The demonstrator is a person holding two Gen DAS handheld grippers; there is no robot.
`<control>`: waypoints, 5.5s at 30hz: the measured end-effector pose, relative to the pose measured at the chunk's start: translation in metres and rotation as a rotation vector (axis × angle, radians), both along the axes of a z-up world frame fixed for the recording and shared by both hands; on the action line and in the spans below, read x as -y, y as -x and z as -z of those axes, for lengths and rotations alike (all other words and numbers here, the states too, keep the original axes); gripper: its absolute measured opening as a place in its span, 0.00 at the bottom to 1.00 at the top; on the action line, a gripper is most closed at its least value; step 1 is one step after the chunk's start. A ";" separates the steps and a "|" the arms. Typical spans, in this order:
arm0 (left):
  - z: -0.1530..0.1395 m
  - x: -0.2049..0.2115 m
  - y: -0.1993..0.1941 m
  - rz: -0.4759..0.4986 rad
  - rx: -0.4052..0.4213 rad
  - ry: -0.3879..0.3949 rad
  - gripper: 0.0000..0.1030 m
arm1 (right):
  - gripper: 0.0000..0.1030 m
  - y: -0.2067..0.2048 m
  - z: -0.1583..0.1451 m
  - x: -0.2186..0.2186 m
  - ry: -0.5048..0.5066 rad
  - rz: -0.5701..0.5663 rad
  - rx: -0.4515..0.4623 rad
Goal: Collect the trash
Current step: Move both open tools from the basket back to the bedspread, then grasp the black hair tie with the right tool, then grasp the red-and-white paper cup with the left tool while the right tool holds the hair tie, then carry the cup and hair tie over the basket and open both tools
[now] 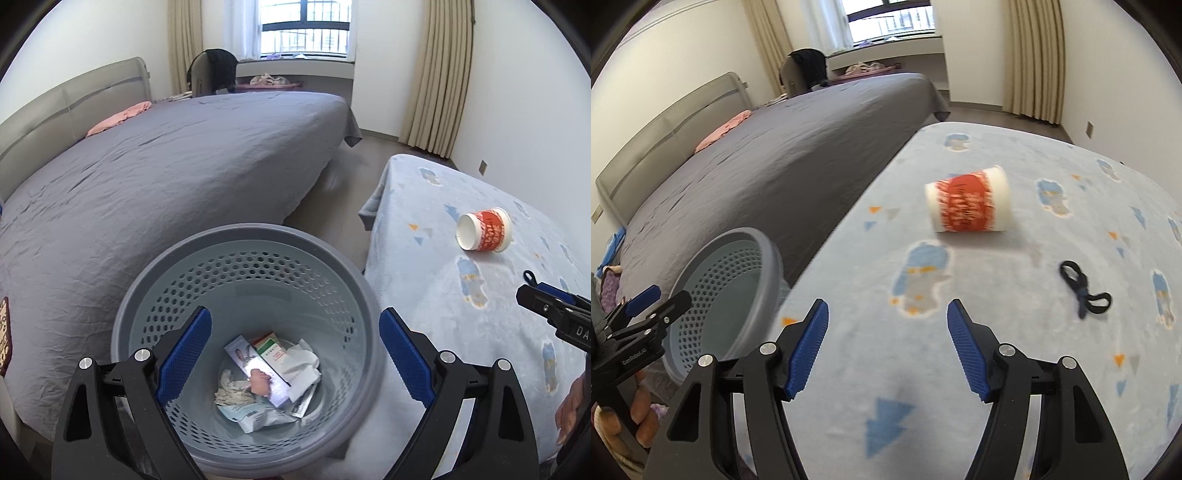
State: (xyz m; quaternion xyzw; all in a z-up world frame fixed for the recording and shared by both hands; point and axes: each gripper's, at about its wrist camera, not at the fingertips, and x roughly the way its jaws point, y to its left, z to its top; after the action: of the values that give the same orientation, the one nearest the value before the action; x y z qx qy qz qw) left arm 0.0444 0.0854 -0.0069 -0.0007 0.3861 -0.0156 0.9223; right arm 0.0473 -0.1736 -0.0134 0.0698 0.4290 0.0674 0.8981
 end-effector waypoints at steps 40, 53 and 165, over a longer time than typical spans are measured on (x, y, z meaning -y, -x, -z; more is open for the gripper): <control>0.020 0.087 -0.008 0.170 -0.058 0.009 0.88 | 0.62 -0.046 0.066 0.150 0.114 0.263 -0.125; 0.022 0.098 -0.006 0.166 -0.055 -0.036 0.88 | 0.15 -0.048 0.061 0.140 0.131 0.229 -0.110; -0.034 0.112 -0.035 0.042 0.013 -0.004 0.76 | 0.13 -0.030 -0.037 0.073 -0.157 0.066 0.068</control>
State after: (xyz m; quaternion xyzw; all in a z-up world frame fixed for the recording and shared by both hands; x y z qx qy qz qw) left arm 0.0790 -0.0271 0.0270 0.0095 0.3801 -0.0343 0.9243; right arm 0.0773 -0.2461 0.0238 0.1519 0.3892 0.0734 0.9056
